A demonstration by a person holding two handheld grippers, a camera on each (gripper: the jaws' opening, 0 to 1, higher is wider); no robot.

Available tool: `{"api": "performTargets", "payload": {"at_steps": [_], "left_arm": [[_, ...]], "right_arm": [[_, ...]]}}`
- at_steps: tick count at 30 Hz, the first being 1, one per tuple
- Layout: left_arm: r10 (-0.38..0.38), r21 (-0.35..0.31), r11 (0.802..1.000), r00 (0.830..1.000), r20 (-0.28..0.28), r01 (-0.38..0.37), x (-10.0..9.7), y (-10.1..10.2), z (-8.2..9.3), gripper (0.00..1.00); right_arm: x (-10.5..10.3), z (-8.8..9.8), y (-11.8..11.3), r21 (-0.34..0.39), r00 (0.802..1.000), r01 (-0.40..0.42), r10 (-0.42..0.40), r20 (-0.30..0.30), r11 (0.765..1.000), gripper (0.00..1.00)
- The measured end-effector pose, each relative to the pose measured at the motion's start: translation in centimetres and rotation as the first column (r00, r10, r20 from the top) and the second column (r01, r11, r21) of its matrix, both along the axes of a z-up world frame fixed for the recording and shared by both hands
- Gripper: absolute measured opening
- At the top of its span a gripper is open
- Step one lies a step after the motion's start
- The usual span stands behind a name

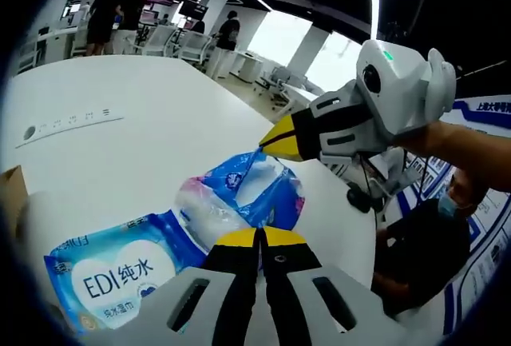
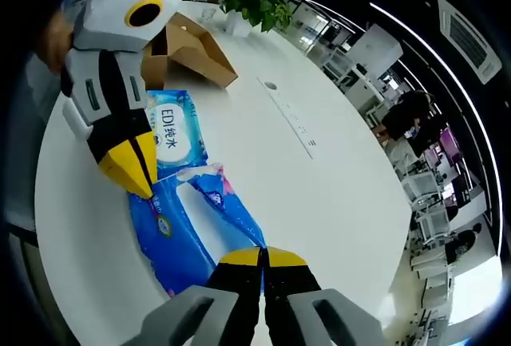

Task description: Operate the shoe box by opening the lid, removing the specified soft item, and placing it in the target area until the item is outside and the box remains undamaged.

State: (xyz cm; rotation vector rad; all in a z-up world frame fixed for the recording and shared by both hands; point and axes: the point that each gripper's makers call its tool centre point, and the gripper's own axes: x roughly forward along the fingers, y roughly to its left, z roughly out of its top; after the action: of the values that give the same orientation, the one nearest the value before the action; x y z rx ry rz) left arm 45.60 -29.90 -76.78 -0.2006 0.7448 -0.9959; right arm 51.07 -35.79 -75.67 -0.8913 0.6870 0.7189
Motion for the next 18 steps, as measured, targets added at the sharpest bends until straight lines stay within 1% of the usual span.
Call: {"api": "performTargets", "payload": {"at_steps": [12, 18], "left_arm": [[-0.022, 0.022, 0.999, 0.999, -0.039, 0.023, -0.2, -1.2, -2.6, 0.0], [-0.029, 0.055, 0.998, 0.999, -0.043, 0.032, -0.5, -0.9, -3.7, 0.0]], "right_arm": [[0.0, -2.1, -1.1, -0.01, 1.0, 0.021, -0.021, -0.02, 1.0, 0.0], [-0.5, -3.2, -1.1, -0.011, 0.999, 0.026, -0.027, -0.035, 1.0, 0.0]]}}
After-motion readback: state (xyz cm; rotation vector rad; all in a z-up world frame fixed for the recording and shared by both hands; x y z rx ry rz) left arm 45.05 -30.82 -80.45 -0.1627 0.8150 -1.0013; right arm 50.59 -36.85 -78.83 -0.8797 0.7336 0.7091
